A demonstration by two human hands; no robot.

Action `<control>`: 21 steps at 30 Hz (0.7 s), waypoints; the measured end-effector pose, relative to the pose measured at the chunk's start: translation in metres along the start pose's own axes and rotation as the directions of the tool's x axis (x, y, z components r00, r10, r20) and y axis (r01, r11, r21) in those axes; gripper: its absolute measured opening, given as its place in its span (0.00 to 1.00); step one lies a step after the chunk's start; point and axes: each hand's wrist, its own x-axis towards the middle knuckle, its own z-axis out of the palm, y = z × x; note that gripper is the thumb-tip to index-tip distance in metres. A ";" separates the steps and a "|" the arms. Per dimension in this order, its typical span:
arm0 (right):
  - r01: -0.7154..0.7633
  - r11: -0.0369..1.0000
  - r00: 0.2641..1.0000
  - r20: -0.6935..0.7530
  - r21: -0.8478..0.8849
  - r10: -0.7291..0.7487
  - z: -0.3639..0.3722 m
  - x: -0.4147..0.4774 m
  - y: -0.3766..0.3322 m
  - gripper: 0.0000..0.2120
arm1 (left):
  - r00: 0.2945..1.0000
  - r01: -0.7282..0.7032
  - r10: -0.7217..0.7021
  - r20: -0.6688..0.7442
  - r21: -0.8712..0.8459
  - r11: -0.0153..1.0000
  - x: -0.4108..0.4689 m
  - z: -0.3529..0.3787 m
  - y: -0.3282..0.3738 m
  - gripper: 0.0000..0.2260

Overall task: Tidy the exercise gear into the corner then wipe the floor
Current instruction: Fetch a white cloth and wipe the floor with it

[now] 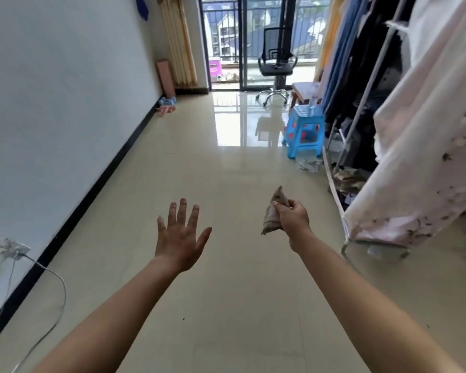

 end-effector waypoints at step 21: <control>0.164 0.965 0.982 0.127 -0.205 -0.140 0.185 0.567 -0.202 0.10 | 0.996 -0.046 0.040 -0.084 -0.072 0.996 0.647 -0.018 0.024 0.33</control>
